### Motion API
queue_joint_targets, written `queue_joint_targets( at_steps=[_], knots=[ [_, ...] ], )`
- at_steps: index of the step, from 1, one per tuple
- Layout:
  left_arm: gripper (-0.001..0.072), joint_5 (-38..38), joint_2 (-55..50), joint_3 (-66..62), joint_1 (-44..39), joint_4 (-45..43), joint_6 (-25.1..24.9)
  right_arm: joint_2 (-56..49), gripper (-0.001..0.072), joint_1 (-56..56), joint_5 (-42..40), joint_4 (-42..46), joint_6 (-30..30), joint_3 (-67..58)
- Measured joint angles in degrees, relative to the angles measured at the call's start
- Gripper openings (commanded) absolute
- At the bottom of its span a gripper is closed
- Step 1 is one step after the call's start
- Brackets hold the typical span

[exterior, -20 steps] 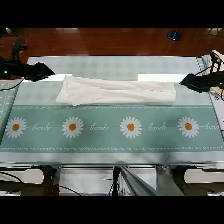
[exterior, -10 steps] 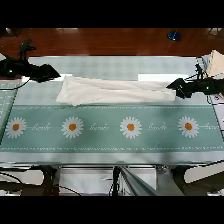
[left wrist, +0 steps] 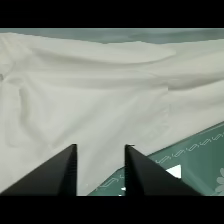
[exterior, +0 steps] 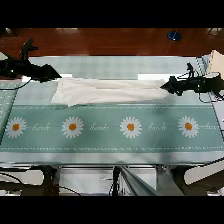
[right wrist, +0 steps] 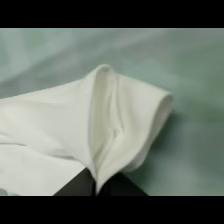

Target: Fold the shirts.

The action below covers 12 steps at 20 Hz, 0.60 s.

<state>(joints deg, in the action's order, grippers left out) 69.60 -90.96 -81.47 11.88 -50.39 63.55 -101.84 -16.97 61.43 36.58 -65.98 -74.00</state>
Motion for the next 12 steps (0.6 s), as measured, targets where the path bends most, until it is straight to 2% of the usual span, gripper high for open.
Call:
queue_joint_targets(
  at_steps=[2, 6, 12],
  knots=[
    [0.0032, 0.92, 0.0, 0.0, -0.68, 1.9, 0.22, 3.08, 0.0019, 0.33, 1.01, 0.76, 0.46, -1.27],
    [0.003, 0.35, 0.0, 0.0, -5.27, 11.76, 1.64, 11.65, 0.0019, 0.52, 3.26, 5.09, 0.04, -3.89],
    [0.003, -7.87, -1.51, 0.0, -20.83, 19.56, 4.83, 22.25, 0.0019, 0.63, 9.6, 13.07, -2.14, -4.98]
  ],
)
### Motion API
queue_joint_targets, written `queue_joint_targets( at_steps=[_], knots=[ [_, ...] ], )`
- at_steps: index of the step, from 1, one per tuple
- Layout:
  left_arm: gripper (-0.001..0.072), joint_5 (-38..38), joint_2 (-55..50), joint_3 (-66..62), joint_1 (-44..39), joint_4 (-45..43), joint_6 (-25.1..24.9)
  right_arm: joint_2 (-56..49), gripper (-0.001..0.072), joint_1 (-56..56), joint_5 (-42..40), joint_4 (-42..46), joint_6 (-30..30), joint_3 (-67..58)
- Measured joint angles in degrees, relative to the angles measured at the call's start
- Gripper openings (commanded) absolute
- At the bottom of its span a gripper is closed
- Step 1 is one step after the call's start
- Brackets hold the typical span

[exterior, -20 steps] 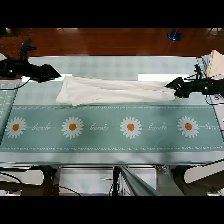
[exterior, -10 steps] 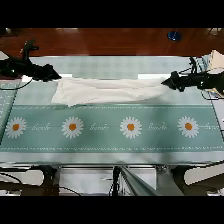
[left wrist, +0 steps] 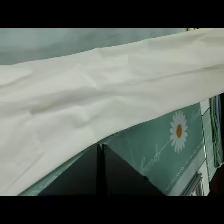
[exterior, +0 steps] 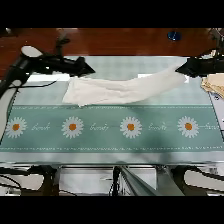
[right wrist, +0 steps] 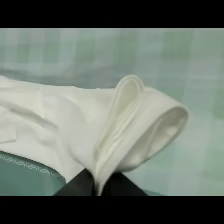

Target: Fold the shirts.

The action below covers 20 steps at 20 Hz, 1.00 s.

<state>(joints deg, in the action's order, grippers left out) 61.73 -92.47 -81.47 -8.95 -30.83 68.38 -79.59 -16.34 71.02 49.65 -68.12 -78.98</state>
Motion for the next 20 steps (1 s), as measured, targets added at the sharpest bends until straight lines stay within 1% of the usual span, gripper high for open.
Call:
queue_joint_targets(
  at_steps=[5, 9, 11, 18, 20],
  knots=[
    [0.003, -5.31, -4.61, -0.02, -12.68, 2.16, 5.2, 5.62, 0.0019, 0.0, 4.81, 3.56, -0.55, -0.15],
    [0.003, -8.15, -7.87, -0.02, -19.76, 6.29, 6.8, 10.05, 0.0019, 0.0, 7.04, 4.48, -0.76, -0.15],
    [0.0029, -10.05, -9.05, -0.04, -22.43, 7.5, 7.37, 12.33, 0.0019, 0.0, 7.98, 4.61, -0.96, -0.15],
    [0.0029, -15.54, -14.49, -0.04, -29.31, 9.25, 12.57, 19.19, 0.0019, 0.0, 10.71, 3.54, -2.75, -0.15],
    [0.003, -17.55, -16.11, -0.04, -30.95, 11.23, 13.53, 20.76, 0.0019, 0.0, 11.56, 2.73, -3.52, -0.15]
  ],
)
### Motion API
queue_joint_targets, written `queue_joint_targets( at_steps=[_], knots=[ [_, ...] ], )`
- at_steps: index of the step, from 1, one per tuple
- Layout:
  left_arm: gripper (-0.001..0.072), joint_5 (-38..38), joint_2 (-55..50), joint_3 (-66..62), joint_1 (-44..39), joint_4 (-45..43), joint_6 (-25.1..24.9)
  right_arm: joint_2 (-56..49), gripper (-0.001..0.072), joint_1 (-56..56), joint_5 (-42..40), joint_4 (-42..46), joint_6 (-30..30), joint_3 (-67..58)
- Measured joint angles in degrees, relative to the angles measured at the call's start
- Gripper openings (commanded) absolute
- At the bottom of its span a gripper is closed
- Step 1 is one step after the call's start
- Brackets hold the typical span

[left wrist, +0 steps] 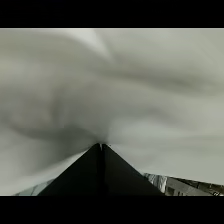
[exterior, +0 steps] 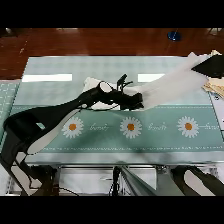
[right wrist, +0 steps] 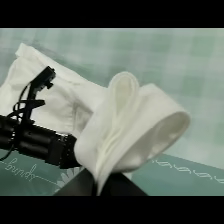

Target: Fold the shirts.

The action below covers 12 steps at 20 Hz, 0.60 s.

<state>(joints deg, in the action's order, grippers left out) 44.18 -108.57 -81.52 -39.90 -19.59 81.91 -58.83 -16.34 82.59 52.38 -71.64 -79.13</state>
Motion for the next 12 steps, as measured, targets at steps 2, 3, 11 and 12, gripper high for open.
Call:
queue_joint_targets(
  at_steps=[2, 3, 11, 12],
  knots=[
    [0.003, -2.58, -1.73, 0.0, -1.68, 3.78, -0.15, 1.29, 0.0019, 0.0, 0.52, -0.35, -0.48, 0.0],
    [0.003, -2.89, -2.38, 0.0, -2.23, 5.81, -1.01, 1.77, 0.0019, 0.0, 0.74, -0.31, -0.74, 0.0],
    [0.0028, 4.83, 0.52, 0.0, 7.82, 12.31, -12.79, 2.82, 0.0019, 0.09, 2.54, 4.24, -1.99, -0.02],
    [0.0028, 7.63, 2.6, 0.0, 10.84, 12.5, -14.67, 2.84, 0.0019, 0.31, 2.6, 4.68, -2.25, -0.02]
  ],
)
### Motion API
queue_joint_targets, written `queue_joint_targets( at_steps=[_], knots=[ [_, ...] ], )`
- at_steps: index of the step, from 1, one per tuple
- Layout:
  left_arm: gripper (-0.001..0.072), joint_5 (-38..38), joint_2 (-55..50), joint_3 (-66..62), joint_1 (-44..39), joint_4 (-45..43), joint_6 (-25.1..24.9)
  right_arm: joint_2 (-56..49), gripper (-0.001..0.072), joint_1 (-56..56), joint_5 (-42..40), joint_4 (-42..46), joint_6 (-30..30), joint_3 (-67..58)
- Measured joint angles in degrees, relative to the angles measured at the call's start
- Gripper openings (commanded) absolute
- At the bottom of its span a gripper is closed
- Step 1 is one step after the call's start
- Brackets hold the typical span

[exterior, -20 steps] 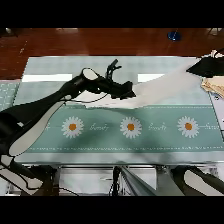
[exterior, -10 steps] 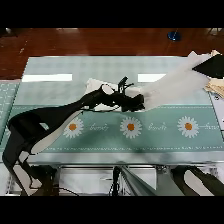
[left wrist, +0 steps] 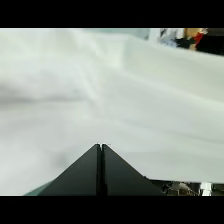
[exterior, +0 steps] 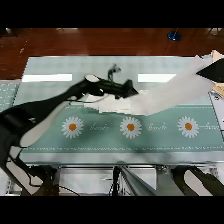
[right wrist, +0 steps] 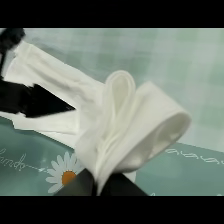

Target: Fold the shirts.

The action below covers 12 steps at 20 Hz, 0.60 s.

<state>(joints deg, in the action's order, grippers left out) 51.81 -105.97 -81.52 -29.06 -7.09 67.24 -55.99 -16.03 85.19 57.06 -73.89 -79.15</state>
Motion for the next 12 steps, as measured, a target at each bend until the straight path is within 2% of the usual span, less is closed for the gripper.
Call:
queue_joint_targets(
  at_steps=[6, 12],
  knots=[
    [0.0028, 15.08, 18.51, 0.0, 21.51, 0.48, -7.06, -2.27, 0.0019, 7.74, -2.73, 3.32, -3.08, -0.02],
    [0.0029, 26.91, 37.88, 0.0, 46.82, 0.42, -8.72, -11.82, 0.0019, 24.0, -13.88, 4.48, -7.76, -0.02]
  ],
)
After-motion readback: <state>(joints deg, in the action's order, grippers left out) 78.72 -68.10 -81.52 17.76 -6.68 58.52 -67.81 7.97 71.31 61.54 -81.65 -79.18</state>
